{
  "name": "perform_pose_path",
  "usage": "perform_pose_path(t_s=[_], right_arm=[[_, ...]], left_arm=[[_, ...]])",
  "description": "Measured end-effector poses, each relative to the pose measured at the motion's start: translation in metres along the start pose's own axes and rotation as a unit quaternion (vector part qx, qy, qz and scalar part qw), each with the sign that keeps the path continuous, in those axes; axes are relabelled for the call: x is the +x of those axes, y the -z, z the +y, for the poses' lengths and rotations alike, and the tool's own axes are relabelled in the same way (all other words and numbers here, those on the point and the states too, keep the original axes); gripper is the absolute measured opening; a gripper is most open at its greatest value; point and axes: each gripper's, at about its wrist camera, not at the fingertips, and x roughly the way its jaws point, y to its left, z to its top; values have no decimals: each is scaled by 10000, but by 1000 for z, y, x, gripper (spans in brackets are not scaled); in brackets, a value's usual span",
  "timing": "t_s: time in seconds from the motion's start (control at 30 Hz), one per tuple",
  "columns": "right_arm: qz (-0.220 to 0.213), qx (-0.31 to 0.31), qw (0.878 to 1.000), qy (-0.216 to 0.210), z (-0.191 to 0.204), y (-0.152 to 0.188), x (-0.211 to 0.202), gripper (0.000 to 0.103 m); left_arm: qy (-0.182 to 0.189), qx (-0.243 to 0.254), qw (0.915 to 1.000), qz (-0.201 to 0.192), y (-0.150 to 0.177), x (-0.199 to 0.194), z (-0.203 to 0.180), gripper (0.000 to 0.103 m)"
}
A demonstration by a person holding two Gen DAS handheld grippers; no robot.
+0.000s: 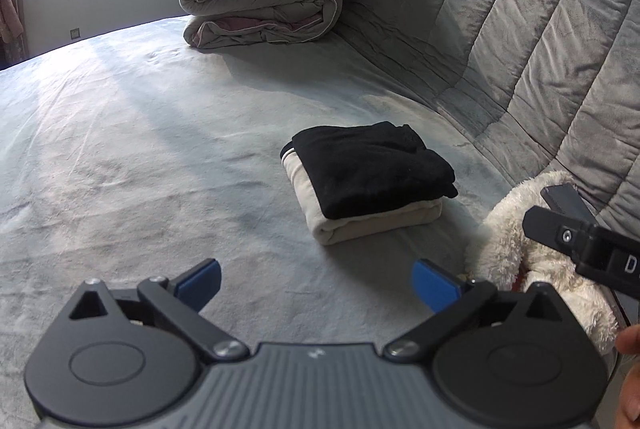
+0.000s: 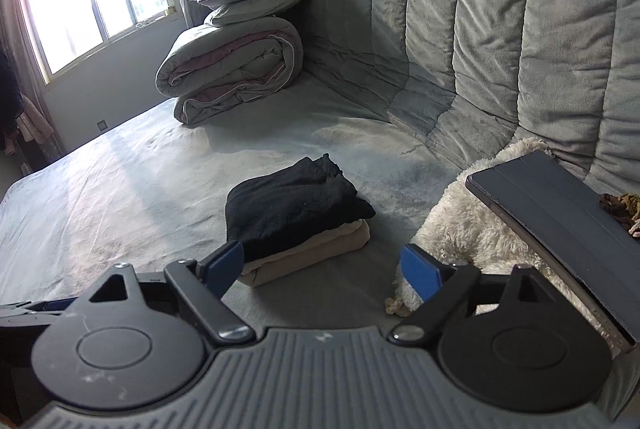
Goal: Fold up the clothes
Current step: 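Open both grippers and withdraw them from the stacked clothes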
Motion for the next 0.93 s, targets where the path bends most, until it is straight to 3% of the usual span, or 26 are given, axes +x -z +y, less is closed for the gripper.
perform_pose_path(t_s=[0.13, 0.3, 0.5, 0.93], right_arm=[[-182, -175, 9997, -10, 3, 15, -12, 103], [160, 73, 9998, -36, -1, 22, 1, 103], [273, 430, 9987, -72, -5, 24, 6, 103], [198, 424, 9986, 234, -12, 22, 0, 103]], left_arm=[[-235, 58, 9995, 187, 12, -4, -2, 102], [-259, -48, 9986, 452, 25, 1, 0, 102], [-368, 80, 9981, 480, 30, 4, -3, 102], [-424, 117, 9976, 539, 29, -1, 3, 102]])
